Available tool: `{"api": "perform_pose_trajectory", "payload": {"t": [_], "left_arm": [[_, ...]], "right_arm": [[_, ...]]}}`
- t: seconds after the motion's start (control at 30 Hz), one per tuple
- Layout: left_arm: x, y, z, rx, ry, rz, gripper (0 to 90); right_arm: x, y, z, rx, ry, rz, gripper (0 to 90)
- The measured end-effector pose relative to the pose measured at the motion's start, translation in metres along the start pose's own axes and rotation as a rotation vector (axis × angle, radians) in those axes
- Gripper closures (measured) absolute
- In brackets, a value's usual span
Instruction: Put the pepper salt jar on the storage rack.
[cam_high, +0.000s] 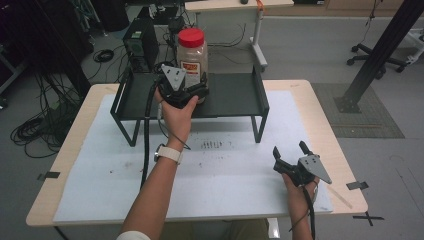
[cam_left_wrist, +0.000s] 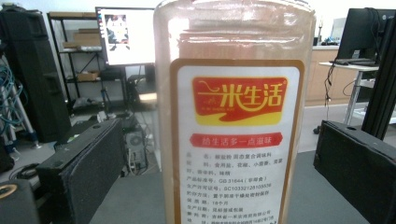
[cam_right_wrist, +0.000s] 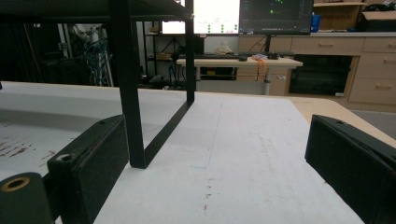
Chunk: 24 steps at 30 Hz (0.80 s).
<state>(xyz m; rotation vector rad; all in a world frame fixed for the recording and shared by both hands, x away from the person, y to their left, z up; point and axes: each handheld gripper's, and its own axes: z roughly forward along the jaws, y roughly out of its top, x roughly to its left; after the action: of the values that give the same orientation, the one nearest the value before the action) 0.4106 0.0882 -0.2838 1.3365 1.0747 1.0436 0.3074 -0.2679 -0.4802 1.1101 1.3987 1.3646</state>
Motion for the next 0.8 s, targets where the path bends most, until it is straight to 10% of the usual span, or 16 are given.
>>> {"api": "perform_pose_trajectory", "payload": {"t": [0.8], "left_arm": [[0.016, 0.007, -0.039, -0.042, -0.021, -0.006, 2.7]], "right_arm": [[0.000, 0.000, 0.000, 0.002, -0.004, -0.001, 6.6]]}}
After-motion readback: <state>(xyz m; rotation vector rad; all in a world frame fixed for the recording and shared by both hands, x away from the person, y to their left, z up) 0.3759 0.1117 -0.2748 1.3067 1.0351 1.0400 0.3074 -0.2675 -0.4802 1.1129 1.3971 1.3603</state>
